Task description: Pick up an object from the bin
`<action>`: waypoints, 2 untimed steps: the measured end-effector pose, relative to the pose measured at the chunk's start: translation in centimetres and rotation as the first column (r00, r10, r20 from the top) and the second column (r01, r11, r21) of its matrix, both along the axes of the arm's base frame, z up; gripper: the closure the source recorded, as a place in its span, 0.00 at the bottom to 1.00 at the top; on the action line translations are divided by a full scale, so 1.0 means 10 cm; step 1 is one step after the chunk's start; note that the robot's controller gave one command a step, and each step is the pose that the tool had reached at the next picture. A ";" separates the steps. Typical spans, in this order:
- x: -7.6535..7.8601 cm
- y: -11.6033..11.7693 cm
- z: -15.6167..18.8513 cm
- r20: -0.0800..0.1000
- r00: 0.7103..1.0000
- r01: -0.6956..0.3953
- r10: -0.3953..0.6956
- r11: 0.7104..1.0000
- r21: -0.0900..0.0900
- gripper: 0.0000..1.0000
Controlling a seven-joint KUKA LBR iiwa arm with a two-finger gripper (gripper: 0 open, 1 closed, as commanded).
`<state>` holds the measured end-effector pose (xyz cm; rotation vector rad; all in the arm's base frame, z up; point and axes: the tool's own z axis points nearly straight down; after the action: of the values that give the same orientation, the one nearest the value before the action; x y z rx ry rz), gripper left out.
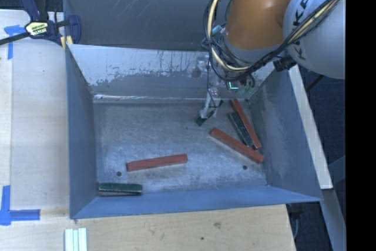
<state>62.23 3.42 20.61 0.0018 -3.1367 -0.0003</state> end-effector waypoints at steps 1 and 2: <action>-0.22 0.46 -1.35 -0.001 0.998 -0.056 0.056 0.998 0.001 0.00; -0.96 0.63 -1.36 0.004 0.876 -0.482 0.482 0.876 0.001 0.00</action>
Offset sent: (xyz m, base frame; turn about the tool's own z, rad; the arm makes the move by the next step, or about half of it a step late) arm -0.0195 0.0447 -0.1297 -0.0525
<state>52.64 9.69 6.98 0.7825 -3.0414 -0.0017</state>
